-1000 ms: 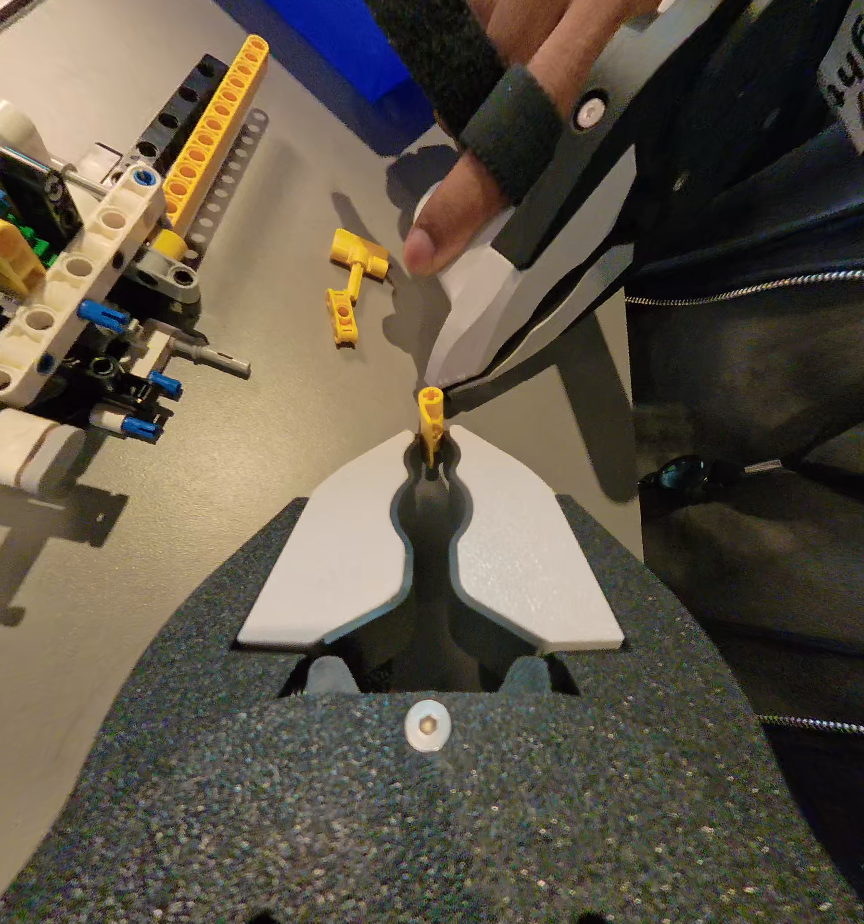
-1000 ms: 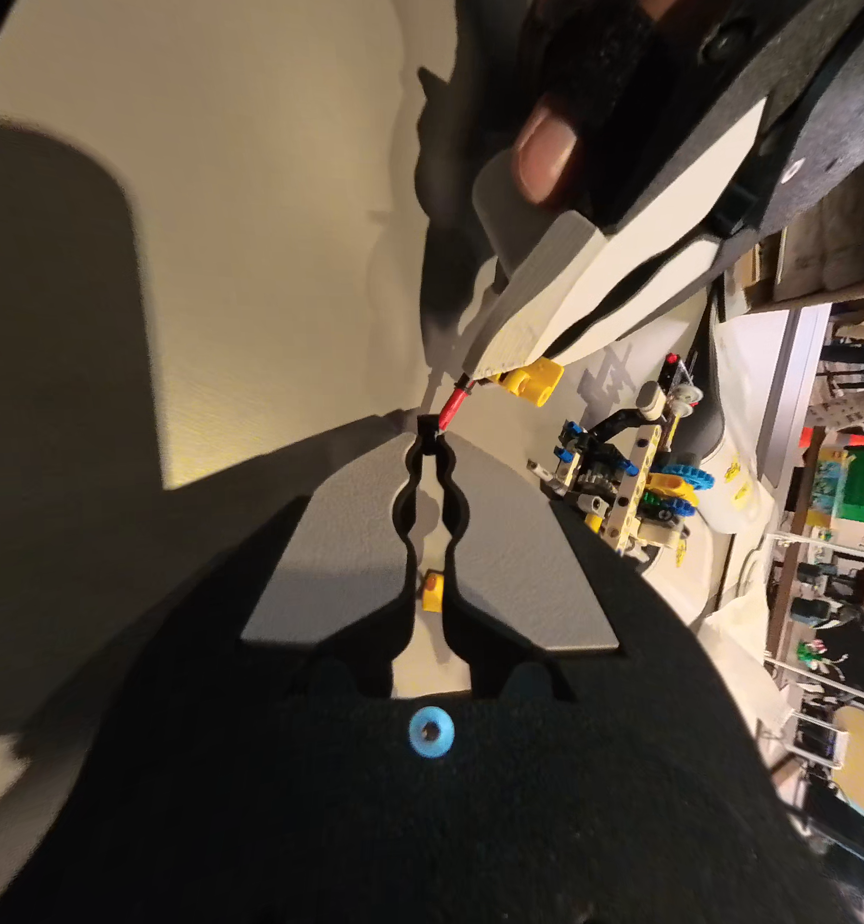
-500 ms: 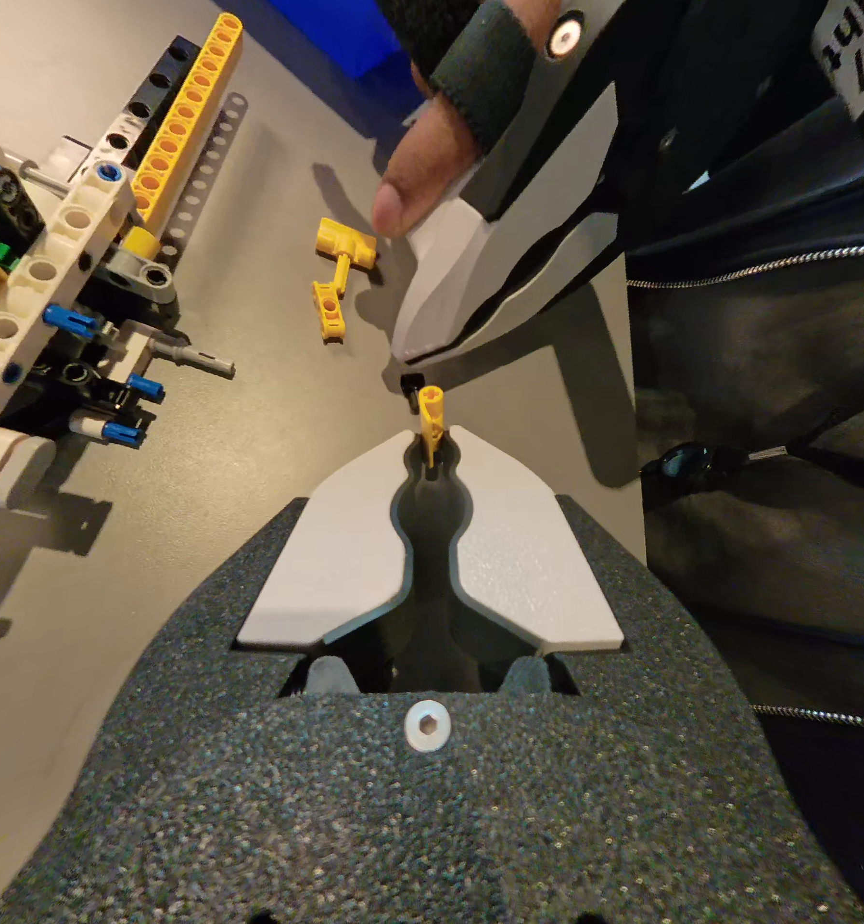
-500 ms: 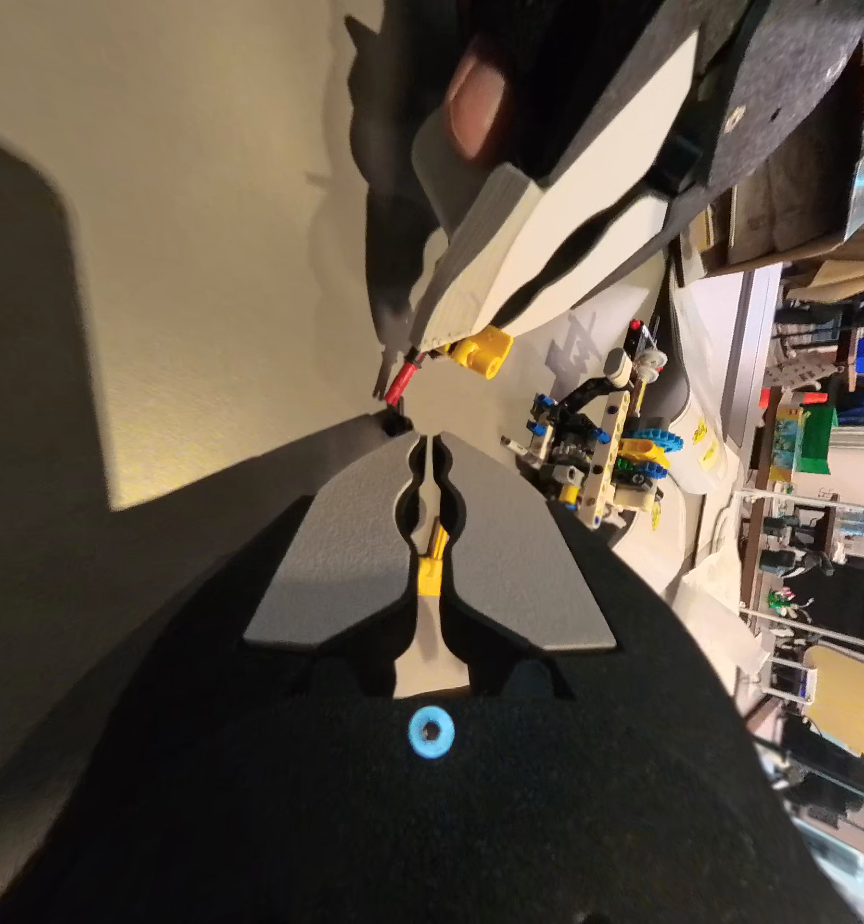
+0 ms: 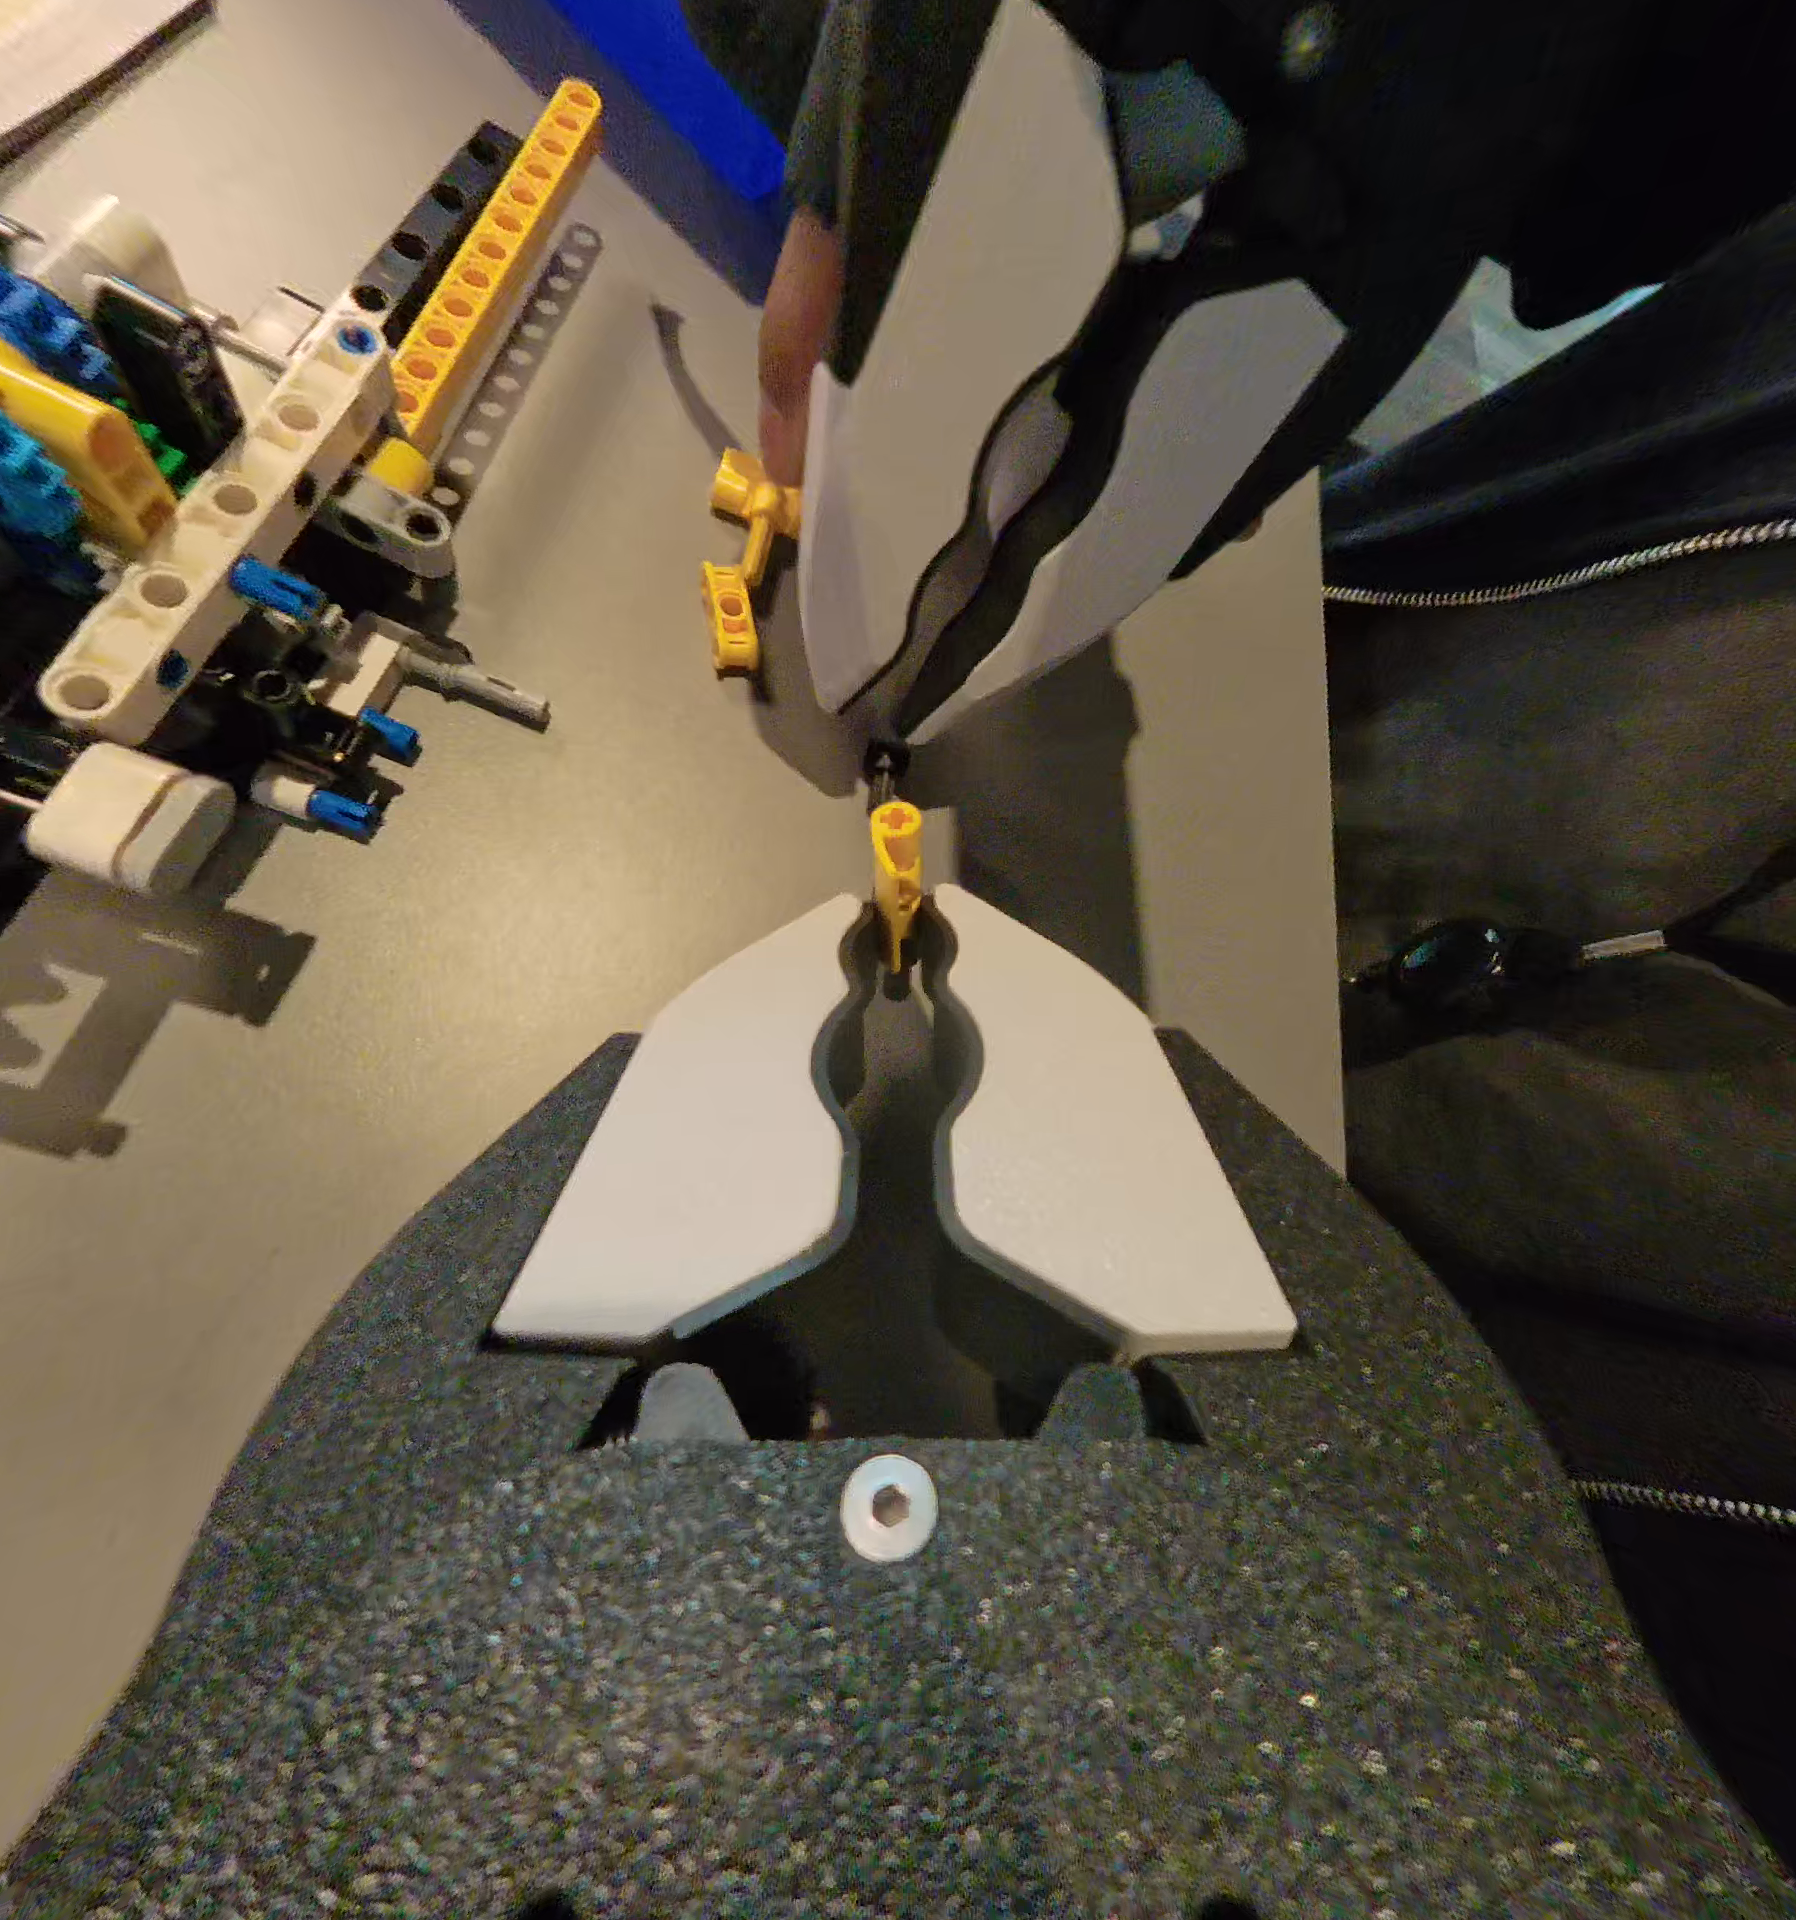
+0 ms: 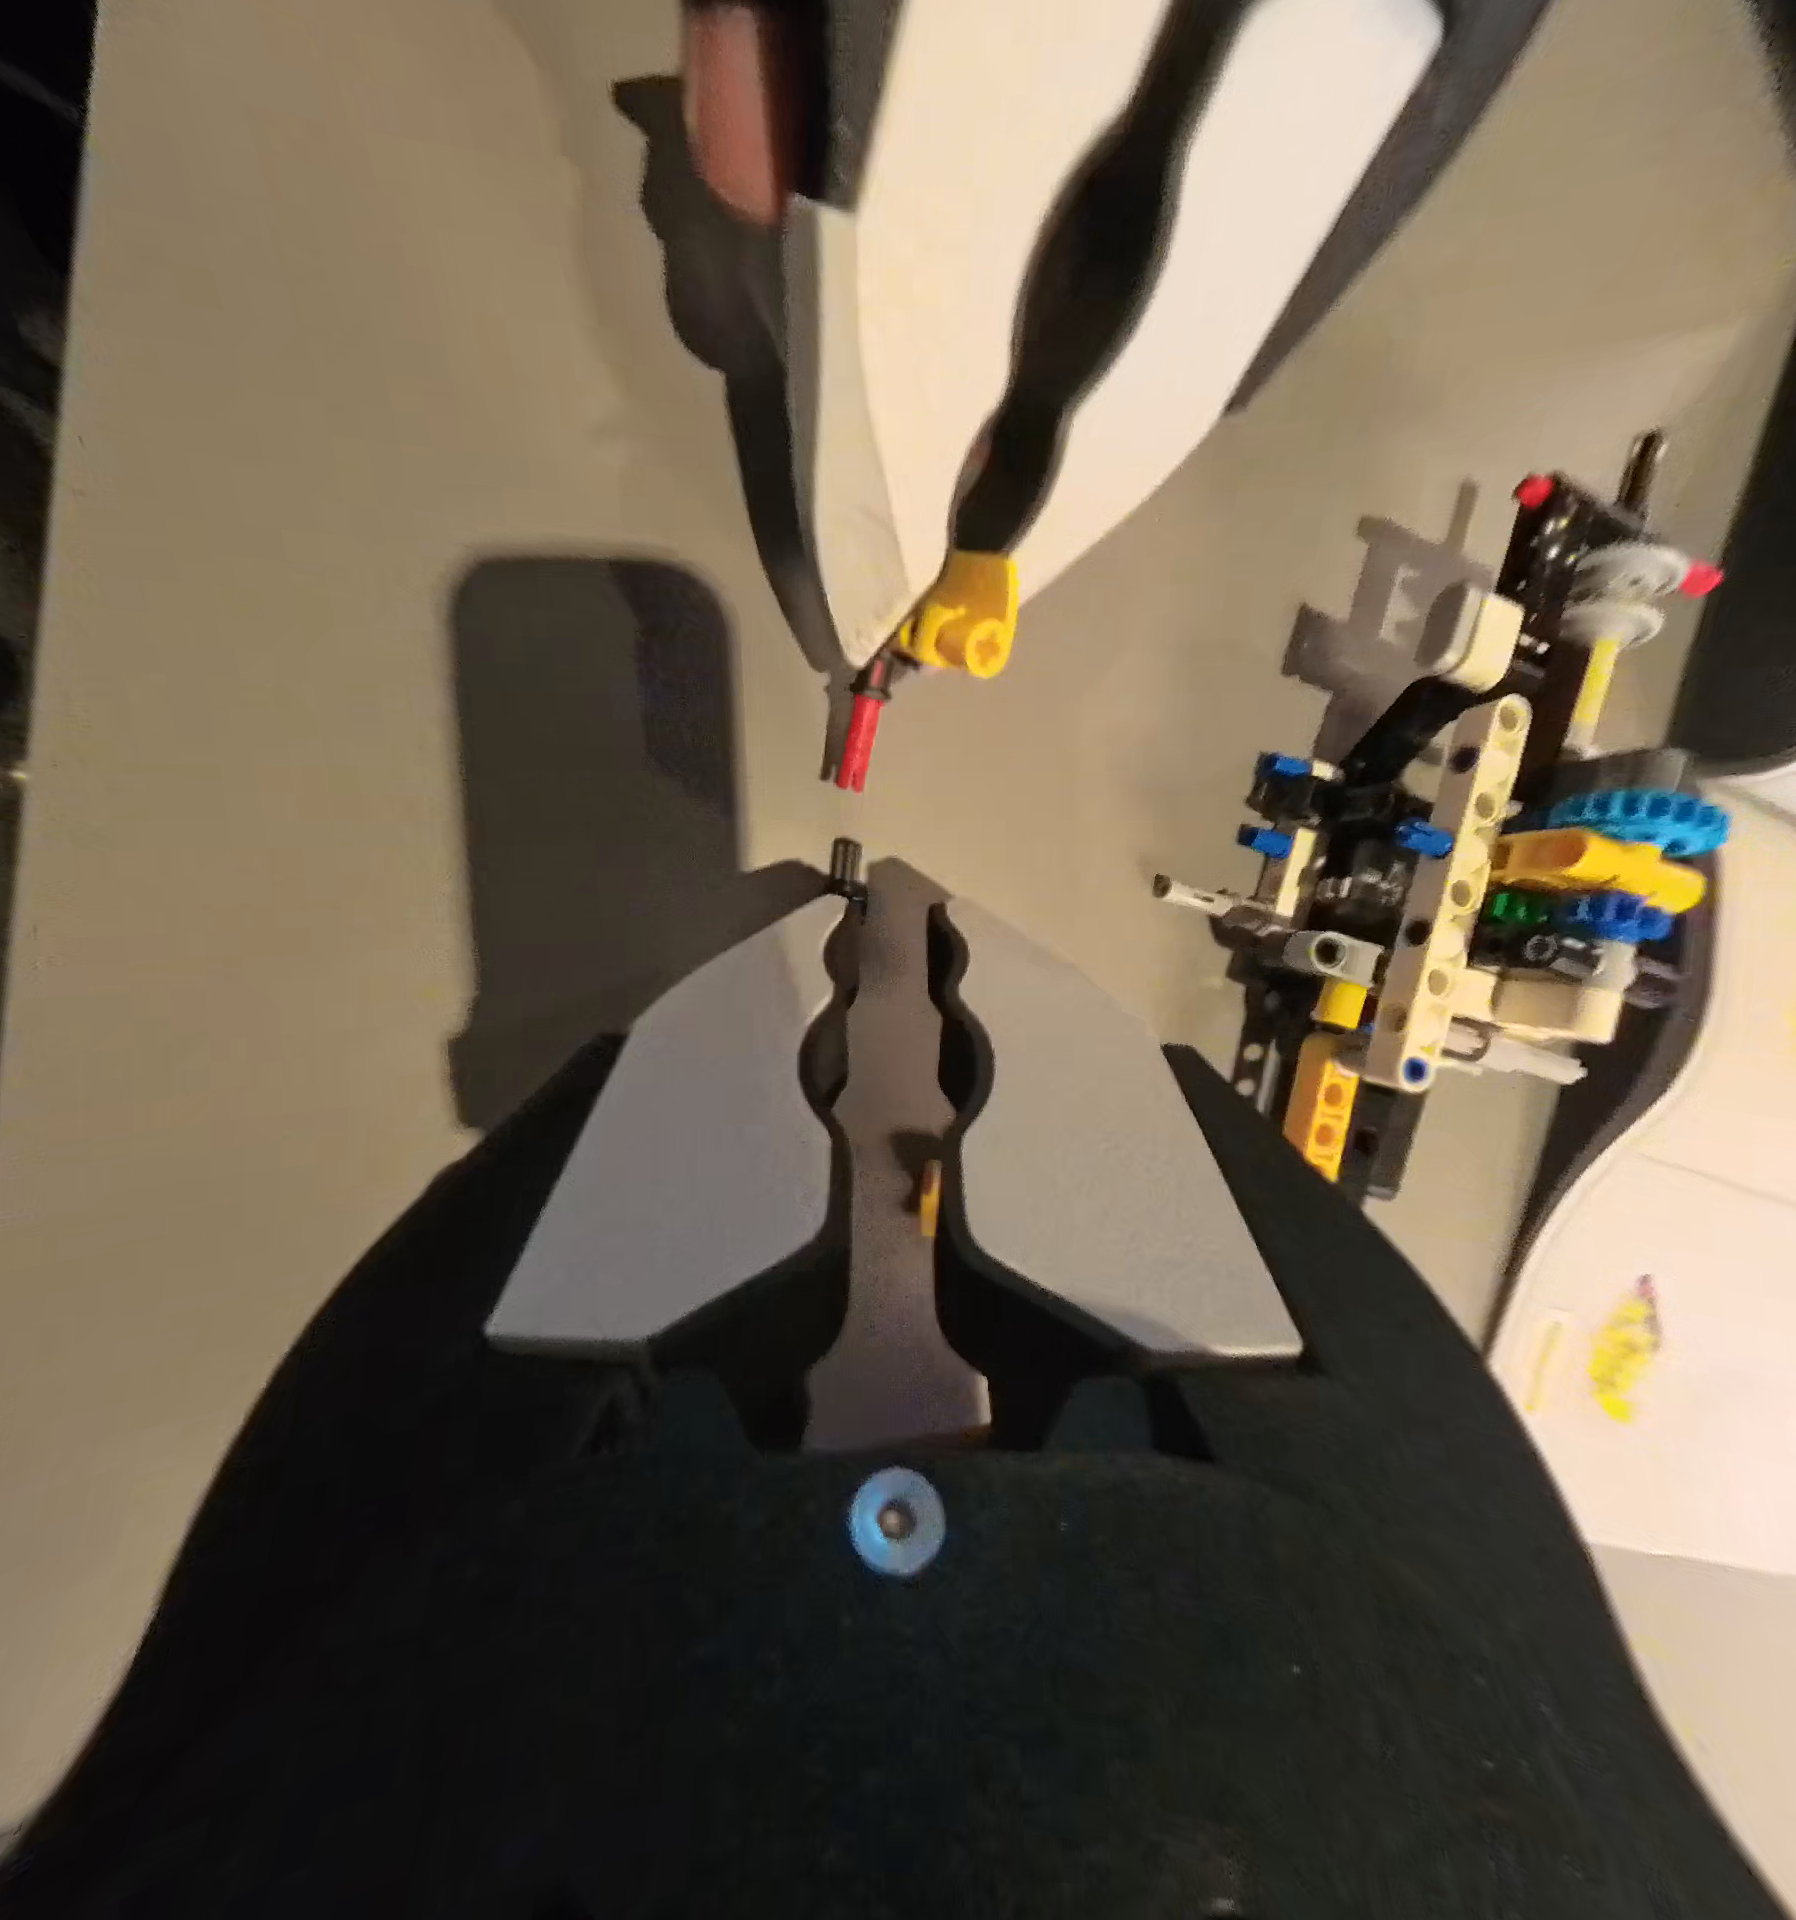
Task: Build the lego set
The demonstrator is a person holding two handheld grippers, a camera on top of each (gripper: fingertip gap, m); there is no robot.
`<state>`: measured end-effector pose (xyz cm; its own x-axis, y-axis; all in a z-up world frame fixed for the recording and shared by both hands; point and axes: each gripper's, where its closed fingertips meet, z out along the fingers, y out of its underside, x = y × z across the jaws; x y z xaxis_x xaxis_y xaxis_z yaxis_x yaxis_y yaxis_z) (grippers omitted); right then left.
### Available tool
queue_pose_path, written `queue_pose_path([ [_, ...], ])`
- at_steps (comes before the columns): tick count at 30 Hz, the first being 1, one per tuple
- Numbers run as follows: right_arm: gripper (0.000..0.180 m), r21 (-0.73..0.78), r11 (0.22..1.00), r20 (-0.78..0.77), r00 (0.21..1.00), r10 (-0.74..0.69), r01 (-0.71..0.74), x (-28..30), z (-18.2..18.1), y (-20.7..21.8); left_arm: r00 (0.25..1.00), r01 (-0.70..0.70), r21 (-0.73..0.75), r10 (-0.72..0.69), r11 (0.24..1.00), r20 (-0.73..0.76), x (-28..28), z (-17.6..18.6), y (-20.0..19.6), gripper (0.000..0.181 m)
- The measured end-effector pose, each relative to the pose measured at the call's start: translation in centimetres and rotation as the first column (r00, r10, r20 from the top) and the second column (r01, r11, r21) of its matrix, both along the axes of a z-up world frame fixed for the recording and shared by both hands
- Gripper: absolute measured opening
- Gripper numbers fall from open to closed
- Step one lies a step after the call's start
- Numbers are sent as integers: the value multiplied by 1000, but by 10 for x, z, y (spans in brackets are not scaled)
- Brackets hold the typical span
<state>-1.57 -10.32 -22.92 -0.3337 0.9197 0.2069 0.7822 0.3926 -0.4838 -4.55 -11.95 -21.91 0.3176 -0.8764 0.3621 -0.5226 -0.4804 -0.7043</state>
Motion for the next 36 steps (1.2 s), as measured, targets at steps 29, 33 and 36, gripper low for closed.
queue_pose_path([
  [29, 10, -34, 999, -67, 997, -33, 31, -16, 3, -18, 999, -42, 39, 42, 998, 10, -15, 5, 0, 8],
  [33, 10, -14, 1000, -28, 999, -17, 16, -15, -2, -16, 999, -50, 39, 49, 998, 12, -17, 6, 1, 7],
  [36, 10, -14, 1000, -11, 1000, -10, 9, -16, -5, -14, 999, -51, 42, 51, 998, 13, -17, 7, 1, 7],
])
